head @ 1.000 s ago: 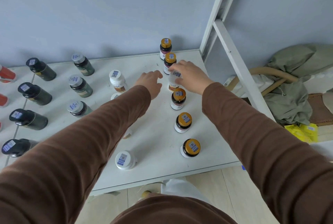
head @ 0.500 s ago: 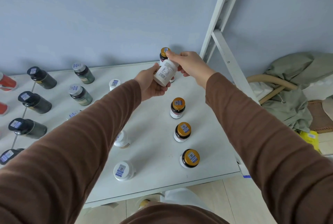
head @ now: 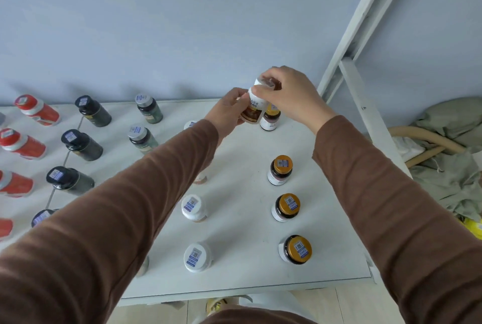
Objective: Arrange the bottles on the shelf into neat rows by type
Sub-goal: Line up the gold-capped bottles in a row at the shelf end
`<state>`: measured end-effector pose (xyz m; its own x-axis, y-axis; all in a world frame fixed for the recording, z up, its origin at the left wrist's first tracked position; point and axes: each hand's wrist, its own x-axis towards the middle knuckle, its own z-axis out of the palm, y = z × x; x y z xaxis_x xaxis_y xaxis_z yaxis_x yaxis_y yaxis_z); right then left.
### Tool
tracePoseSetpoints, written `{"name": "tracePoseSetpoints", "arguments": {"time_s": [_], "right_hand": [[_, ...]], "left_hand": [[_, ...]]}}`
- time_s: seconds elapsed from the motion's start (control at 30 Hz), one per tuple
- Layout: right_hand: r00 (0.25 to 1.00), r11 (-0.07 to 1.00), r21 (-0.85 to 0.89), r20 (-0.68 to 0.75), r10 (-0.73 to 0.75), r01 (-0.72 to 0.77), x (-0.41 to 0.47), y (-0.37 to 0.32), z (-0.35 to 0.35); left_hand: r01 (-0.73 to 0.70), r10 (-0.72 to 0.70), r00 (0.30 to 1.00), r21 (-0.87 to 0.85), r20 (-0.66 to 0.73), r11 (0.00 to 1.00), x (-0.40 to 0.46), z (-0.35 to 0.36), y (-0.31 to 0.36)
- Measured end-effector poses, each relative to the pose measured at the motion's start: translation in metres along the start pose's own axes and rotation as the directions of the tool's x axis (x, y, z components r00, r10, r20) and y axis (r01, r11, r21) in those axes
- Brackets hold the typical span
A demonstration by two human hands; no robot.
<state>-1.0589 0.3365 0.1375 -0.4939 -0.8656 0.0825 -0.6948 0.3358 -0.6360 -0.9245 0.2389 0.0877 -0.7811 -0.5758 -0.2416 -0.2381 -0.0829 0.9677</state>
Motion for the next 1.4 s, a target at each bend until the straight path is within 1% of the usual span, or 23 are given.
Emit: {"name": "tracePoseSetpoints", "arguments": {"time_s": [0.07, 0.13, 0.2, 0.27, 0.3, 0.37, 0.43, 0.6, 0.83, 0.9, 0.97, 1.07, 1.13, 1.2, 1.3, 1.4], "right_hand": [[0.999, 0.999, -0.036, 0.001, -0.039, 0.039, 0.014, -0.011, 0.011], [0.998, 0.996, -0.063, 0.022, -0.067, 0.068, 0.030, -0.022, 0.027], [0.992, 0.989, -0.103, 0.072, -0.099, 0.106, 0.047, -0.031, 0.046], [0.983, 0.979, -0.146, 0.130, -0.126, 0.145, 0.064, -0.038, 0.068], [0.979, 0.975, -0.161, 0.155, -0.130, 0.155, 0.072, -0.039, 0.079], [0.974, 0.969, -0.189, 0.191, -0.123, 0.160, 0.086, -0.041, 0.100], [0.969, 0.965, -0.211, 0.221, -0.107, 0.155, 0.096, -0.042, 0.119], [0.956, 0.955, -0.240, 0.274, -0.105, 0.174, 0.109, -0.046, 0.148], [0.940, 0.927, -0.302, 0.319, -0.122, 0.222, 0.112, -0.046, 0.161], [0.938, 0.936, -0.286, 0.330, -0.105, 0.206, 0.110, -0.043, 0.153], [0.946, 0.949, -0.256, 0.306, -0.104, 0.187, 0.105, -0.038, 0.136], [0.969, 0.950, -0.254, 0.210, -0.129, 0.181, 0.089, -0.023, 0.099], [0.983, 0.956, -0.253, 0.146, -0.110, 0.145, 0.077, -0.008, 0.074], [0.990, 0.960, -0.263, 0.121, -0.069, 0.099, 0.067, 0.012, 0.053], [0.988, 0.937, -0.346, 0.155, 0.012, 0.042, 0.055, 0.043, 0.035], [0.964, 0.919, -0.390, 0.261, 0.055, 0.053, 0.042, 0.063, 0.034]], "left_hand": [[-0.032, 0.039, 0.998, 0.145, -0.045, 0.989, 0.004, -0.023, 0.003], [-0.029, 0.067, 0.993, 0.338, -0.100, 0.941, 0.009, -0.051, 0.004], [0.011, 0.091, 0.983, 0.540, -0.161, 0.842, 0.012, -0.081, -0.001], [0.065, 0.110, 0.974, 0.708, -0.198, 0.703, 0.014, -0.109, -0.008], [0.089, 0.113, 0.972, 0.764, -0.208, 0.639, 0.014, -0.120, -0.011], [0.137, 0.108, 0.967, 0.829, -0.230, 0.542, 0.015, -0.136, -0.016], [0.166, 0.103, 0.964, 0.854, -0.247, 0.494, 0.016, -0.146, -0.020], [0.160, 0.117, 0.965, 0.876, -0.237, 0.455, 0.020, -0.154, -0.030], [0.163, 0.092, 0.968, 0.864, -0.233, 0.476, 0.019, -0.158, -0.035], [0.149, 0.104, 0.969, 0.866, -0.224, 0.478, 0.018, -0.156, -0.033], [0.112, 0.140, 0.970, 0.876, -0.200, 0.470, 0.016, -0.150, -0.028], [0.036, 0.199, 0.970, 0.892, -0.140, 0.451, 0.017, -0.130, -0.017], [-0.016, 0.214, 0.973, 0.895, -0.090, 0.446, 0.020, -0.112, -0.011], [-0.057, 0.207, 0.978, 0.896, -0.040, 0.440, 0.026, -0.092, -0.006], [-0.075, 0.176, 0.984, 0.900, -0.002, 0.430, 0.037, -0.064, -0.006], [-0.060, 0.081, 0.996, 0.888, 0.026, 0.457, 0.047, -0.037, -0.012]]}}
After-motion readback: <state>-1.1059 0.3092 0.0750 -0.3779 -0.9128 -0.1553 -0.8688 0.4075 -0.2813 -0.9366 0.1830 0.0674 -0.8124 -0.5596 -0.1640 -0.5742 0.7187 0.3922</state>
